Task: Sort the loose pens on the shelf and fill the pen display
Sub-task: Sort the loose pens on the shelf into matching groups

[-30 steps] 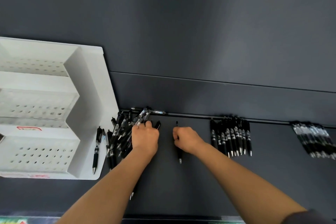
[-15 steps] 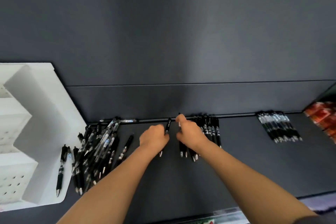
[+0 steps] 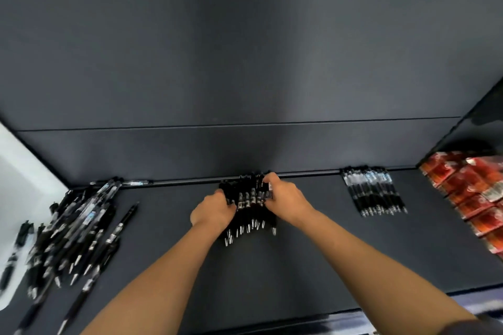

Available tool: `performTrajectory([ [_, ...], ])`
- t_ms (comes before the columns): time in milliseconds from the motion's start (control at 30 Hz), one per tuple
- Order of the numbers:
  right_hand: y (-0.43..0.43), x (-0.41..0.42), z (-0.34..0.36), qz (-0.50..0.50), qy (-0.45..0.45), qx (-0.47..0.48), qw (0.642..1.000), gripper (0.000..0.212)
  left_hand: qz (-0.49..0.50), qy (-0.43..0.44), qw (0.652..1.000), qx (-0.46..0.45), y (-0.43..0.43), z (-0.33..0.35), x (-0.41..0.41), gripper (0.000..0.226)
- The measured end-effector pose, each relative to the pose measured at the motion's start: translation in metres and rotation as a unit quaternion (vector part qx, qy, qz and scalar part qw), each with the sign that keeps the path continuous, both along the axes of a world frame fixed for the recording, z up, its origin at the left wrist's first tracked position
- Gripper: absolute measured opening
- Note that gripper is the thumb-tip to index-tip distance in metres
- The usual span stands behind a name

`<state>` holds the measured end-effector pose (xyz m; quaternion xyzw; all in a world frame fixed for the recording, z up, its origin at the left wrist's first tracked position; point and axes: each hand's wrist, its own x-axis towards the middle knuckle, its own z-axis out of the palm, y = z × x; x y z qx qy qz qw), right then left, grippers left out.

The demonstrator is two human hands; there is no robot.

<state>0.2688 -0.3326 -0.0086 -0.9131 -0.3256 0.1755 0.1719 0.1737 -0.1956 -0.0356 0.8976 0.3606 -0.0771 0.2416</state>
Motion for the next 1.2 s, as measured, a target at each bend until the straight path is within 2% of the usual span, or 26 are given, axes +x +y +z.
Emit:
performTrajectory([
  [100, -0.008, 0.012, -0.002, 0.021, 0.001, 0.004, 1.000, 0.046, 0.001, 0.016, 0.998, 0.062, -0.010, 0.003, -0.001, 0.032],
  [233, -0.024, 0.025, 0.000, 0.050, -0.001, 0.012, 0.999, 0.047, -0.028, -0.006, 0.992, 0.120, -0.030, 0.008, 0.008, 0.028],
  [367, -0.052, 0.047, 0.001, 0.030, -0.011, 0.012, 0.999, 0.048, -0.071, -0.033, 0.989, 0.121, -0.062, 0.014, 0.035, 0.024],
  [533, -0.096, 0.087, -0.002, -0.048, -0.047, -0.008, 0.998, 0.055, -0.152, -0.059, 0.979, 0.124, -0.105, 0.020, 0.079, 0.020],
  [700, -0.139, 0.126, -0.007, -0.120, -0.083, -0.054, 0.988, 0.034, -0.199, -0.076, 0.970, 0.116, -0.135, 0.018, 0.117, 0.019],
  [800, -0.155, 0.142, -0.012, -0.145, -0.100, -0.082, 0.981, 0.031, -0.215, -0.073, 0.967, 0.113, -0.142, 0.015, 0.131, 0.019],
  [967, -0.164, 0.157, -0.022, -0.151, -0.112, -0.111, 0.976, 0.032, -0.219, -0.069, 0.967, 0.108, -0.143, 0.010, 0.141, 0.017],
  [1200, -0.153, 0.150, -0.024, -0.092, -0.132, -0.099, 0.982, 0.030, -0.202, -0.071, 0.969, 0.122, -0.125, 0.012, 0.130, 0.016],
])
